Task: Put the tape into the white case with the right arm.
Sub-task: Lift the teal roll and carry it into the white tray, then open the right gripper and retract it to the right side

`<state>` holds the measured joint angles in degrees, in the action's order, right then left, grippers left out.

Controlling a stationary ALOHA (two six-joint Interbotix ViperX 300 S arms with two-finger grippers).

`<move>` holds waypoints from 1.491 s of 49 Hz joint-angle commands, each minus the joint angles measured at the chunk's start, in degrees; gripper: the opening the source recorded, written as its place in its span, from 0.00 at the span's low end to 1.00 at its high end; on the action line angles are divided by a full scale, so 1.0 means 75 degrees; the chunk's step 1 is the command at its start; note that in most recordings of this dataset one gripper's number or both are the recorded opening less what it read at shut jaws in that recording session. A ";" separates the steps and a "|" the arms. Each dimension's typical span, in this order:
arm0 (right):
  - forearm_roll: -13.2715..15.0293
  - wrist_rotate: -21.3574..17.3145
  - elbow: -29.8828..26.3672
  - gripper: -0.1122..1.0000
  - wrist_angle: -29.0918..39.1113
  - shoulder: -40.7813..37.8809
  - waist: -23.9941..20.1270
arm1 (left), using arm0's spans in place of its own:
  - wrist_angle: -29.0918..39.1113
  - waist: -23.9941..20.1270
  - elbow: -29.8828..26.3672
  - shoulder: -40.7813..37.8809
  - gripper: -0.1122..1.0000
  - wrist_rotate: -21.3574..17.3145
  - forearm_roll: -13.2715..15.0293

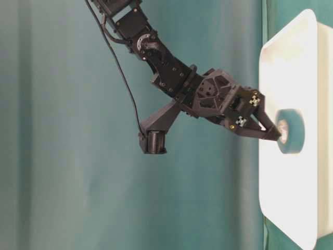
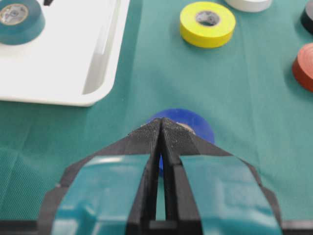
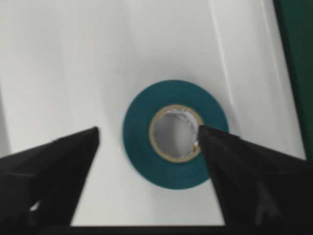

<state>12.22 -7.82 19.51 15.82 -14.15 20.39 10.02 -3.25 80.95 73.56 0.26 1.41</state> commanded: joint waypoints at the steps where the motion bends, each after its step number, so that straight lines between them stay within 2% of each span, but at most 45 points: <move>1: 0.0023 -0.0012 -0.0047 0.68 -0.0059 0.0316 0.0012 | -0.0059 -0.0023 -0.0082 -0.0047 0.11 -0.0012 0.0012; 2: 0.0023 -0.0012 -0.0047 0.71 -0.0070 0.0328 0.0012 | -0.0070 -0.0023 -0.0082 -0.0047 0.11 -0.0012 0.0000; 6: 0.0023 -0.0012 -0.0047 0.65 -0.0059 0.0340 0.0012 | -0.0059 -0.0023 -0.0094 -0.0047 0.11 -0.0012 0.0012; 12: 0.0035 -0.0012 0.0023 0.66 0.0012 0.0480 0.0023 | -0.0070 -0.0023 -0.0082 -0.0047 0.11 -0.0012 0.0012; 20: 0.0023 -0.0012 0.0563 0.66 0.0047 0.1066 -0.0047 | -0.0059 -0.0023 -0.0094 -0.0047 0.11 -0.0012 0.0012; 35: 0.0023 -0.0012 0.2754 0.65 -0.0504 0.3164 -0.0070 | -0.0059 -0.0023 -0.0082 -0.0012 0.11 -0.0012 0.0012; 46: 0.0023 -0.0012 0.4840 0.65 -0.2121 0.4957 -0.0070 | 0.0000 -0.0023 0.0012 0.0516 0.11 -0.0012 0.0000; 53: -0.0012 -0.0035 0.5895 0.65 -0.2988 0.5953 -0.0070 | 0.0035 -0.0035 0.0047 0.0691 0.11 -0.0012 0.0012; 62: -0.0012 -0.0188 0.6844 0.65 -0.2918 0.7195 -0.0070 | 0.0047 -0.0035 0.0035 0.0668 0.11 -0.0023 0.0000; 73: -0.0012 -0.0234 0.7453 0.65 -0.2449 0.8555 -0.0070 | 0.0047 -0.0035 0.0035 0.0656 0.11 -0.0023 0.0000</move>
<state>12.22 -9.49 75.23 -3.25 47.46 19.95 10.72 -3.34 82.09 79.01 0.18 1.41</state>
